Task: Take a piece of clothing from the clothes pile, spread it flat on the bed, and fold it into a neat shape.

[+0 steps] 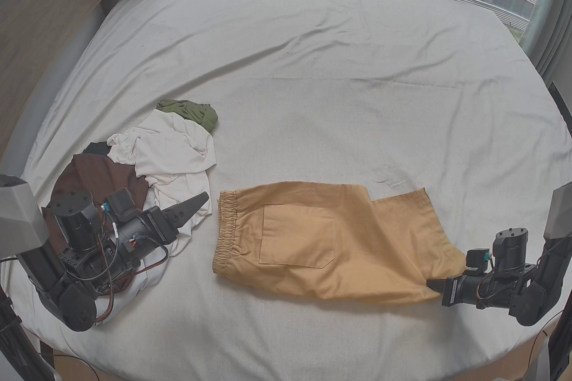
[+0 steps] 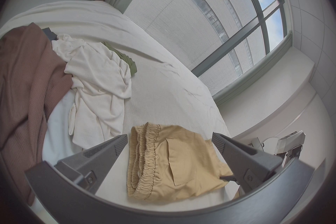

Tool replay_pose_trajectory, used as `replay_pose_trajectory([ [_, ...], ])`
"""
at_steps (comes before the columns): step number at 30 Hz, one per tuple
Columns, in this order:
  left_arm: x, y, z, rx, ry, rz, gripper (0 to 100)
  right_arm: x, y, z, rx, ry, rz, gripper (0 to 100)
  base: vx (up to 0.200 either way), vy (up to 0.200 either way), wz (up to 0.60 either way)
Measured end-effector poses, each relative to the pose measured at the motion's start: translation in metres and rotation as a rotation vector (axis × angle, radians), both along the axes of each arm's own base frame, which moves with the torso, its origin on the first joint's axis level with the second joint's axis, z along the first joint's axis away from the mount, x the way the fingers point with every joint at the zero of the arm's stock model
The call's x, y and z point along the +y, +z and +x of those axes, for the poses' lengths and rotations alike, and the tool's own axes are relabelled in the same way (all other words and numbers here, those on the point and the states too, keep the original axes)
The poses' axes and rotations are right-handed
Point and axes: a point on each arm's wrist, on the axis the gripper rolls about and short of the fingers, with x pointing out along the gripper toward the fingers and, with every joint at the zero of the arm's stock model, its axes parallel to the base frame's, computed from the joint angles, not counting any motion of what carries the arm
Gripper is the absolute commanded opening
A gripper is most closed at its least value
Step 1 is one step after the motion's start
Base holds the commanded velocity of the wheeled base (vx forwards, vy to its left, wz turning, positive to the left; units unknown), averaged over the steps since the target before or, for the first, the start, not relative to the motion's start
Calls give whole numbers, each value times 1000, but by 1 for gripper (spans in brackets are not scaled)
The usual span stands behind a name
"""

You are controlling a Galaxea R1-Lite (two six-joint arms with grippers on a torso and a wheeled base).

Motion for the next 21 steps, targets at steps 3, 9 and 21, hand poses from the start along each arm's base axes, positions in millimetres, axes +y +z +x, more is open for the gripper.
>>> replay_pose_trajectory([
  [3, -1, -2, -2, 10, -7, 3, 100, 1, 2, 3, -35, 1, 6, 100, 0, 0, 0],
  [9, -2, -4, -3, 22, -14, 5, 100, -11, 3, 10, -82, -49, 5, 100, 0, 0, 0],
  [21, -5, -12, -4, 51, -25, 14, 100, -40, 15, 36, -217, -145, 6, 100, 0, 0, 0],
])
